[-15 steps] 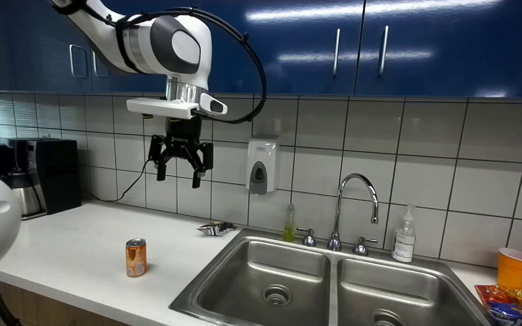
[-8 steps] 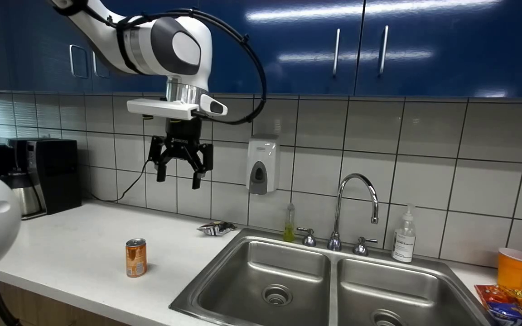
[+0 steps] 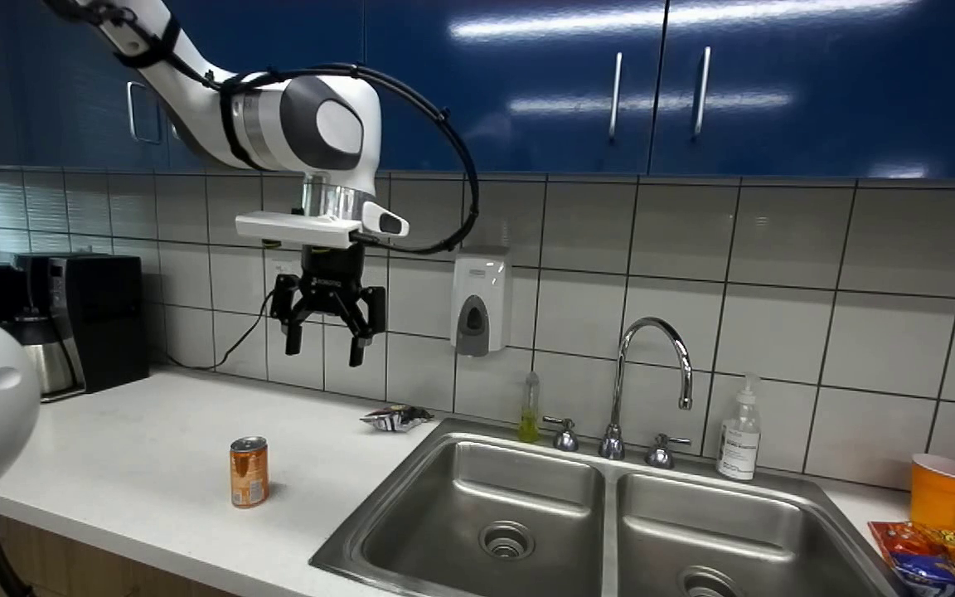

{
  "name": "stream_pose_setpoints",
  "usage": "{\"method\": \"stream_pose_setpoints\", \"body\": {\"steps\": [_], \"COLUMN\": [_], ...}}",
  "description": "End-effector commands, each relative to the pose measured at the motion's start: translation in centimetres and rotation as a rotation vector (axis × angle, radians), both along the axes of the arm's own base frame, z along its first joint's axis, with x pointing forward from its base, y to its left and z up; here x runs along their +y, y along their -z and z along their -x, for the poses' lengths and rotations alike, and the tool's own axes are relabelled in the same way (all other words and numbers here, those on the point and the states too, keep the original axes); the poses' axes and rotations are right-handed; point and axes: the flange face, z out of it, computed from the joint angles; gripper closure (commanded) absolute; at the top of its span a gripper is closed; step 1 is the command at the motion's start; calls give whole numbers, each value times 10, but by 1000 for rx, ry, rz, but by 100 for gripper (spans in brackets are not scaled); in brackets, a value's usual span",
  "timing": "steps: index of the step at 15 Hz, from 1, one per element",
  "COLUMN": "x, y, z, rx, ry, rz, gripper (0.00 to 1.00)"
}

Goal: Put the can in the sink

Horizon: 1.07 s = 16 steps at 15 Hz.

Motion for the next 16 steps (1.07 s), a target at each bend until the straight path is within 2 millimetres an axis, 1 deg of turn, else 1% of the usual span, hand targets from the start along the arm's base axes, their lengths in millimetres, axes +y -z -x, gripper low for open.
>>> {"method": "stream_pose_setpoints", "body": {"steps": [1,7,11,16], "x": [20,48,66,93], "y": [20,53,68,81], "z": [-16,-36,-47,-59], "rx": [0,-3,-1,-8], "ry": [-28,-71,-104,-161], "rz": [6,-1,0,-4], "gripper": [0,0,0,0]}}
